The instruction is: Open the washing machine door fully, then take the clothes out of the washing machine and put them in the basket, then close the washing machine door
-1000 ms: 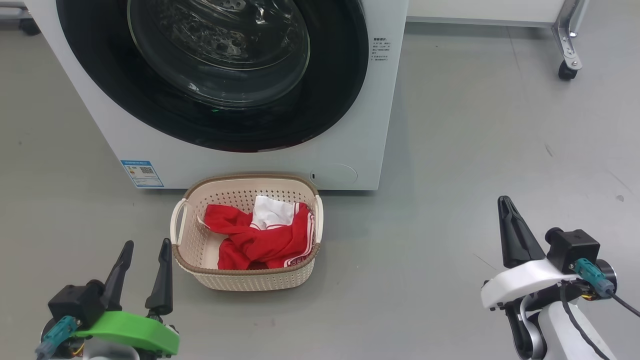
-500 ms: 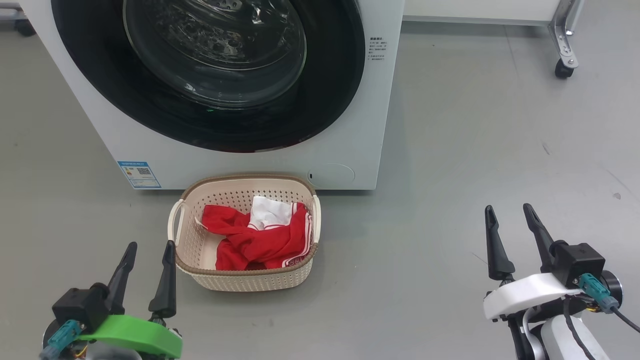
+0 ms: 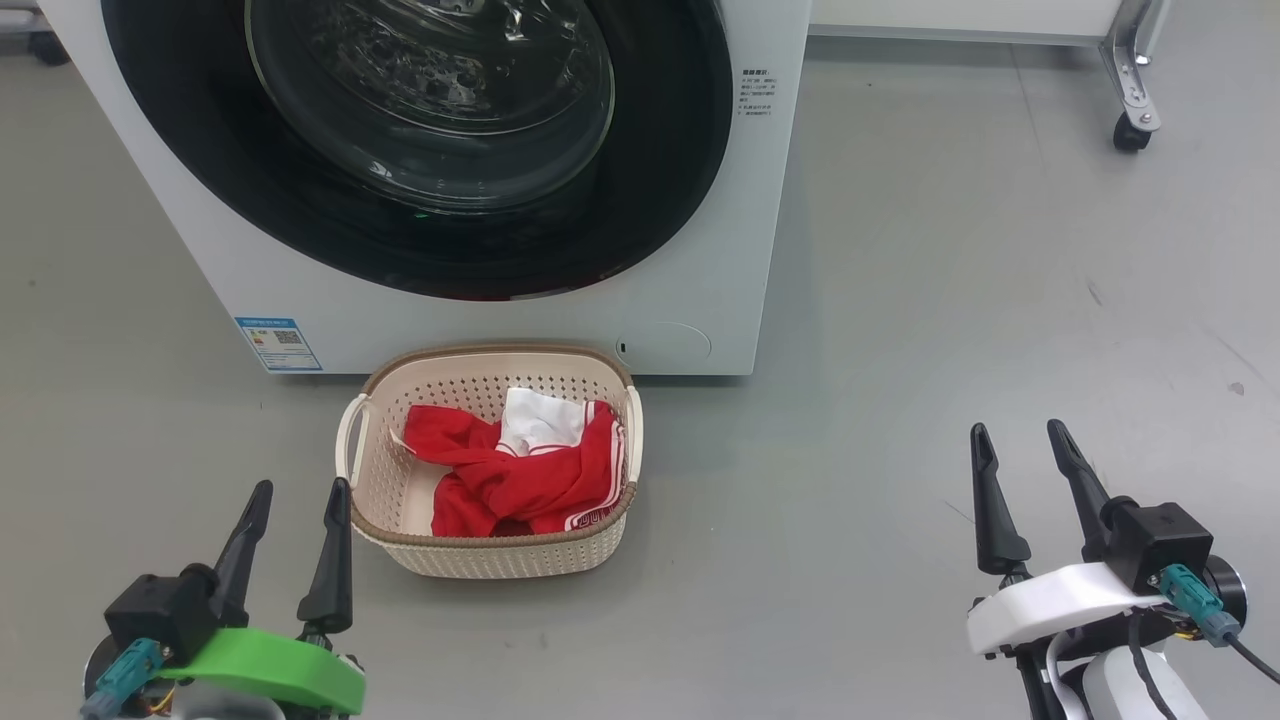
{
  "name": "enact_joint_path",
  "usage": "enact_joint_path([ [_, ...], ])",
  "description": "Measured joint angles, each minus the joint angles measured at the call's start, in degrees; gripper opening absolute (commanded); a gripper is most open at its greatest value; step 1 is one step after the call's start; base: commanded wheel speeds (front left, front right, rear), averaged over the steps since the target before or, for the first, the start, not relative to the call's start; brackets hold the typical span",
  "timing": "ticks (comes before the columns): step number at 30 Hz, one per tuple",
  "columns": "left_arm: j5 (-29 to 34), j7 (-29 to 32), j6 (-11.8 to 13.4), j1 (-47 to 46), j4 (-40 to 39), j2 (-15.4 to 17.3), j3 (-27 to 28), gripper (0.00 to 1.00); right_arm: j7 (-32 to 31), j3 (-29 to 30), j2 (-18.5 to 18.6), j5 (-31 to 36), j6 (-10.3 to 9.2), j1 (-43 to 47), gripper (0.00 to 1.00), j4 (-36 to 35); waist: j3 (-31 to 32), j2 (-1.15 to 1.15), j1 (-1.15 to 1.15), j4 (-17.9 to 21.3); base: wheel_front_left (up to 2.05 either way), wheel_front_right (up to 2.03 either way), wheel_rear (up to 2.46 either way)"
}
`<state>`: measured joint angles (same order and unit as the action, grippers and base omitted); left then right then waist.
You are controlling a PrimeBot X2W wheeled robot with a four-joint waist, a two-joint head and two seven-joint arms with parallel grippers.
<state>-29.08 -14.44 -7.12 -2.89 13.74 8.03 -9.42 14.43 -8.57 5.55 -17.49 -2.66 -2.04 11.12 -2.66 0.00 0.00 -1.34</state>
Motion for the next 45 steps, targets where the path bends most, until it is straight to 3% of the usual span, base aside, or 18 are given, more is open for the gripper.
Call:
enact_joint_path([
  [31, 0.25, 0.0, 0.0, 0.24, -0.05, -0.37, 0.05, 1.0, 0.0, 1.33, -0.62, 0.74, 0.58, 1.39, 1.0, -1.8, -0.13, 0.0, 0.0, -0.19, 0.0, 0.0, 0.0],
  [45, -2.79, 0.0, 0.0, 0.73, -0.52, -0.4, -1.77, 1.0, 0.0, 1.29, -1.03, 1.48, 1.1, 1.69, 1.0, -1.79, 0.21, 0.0, 0.0, 0.06, 0.0, 0.0, 0.0],
])
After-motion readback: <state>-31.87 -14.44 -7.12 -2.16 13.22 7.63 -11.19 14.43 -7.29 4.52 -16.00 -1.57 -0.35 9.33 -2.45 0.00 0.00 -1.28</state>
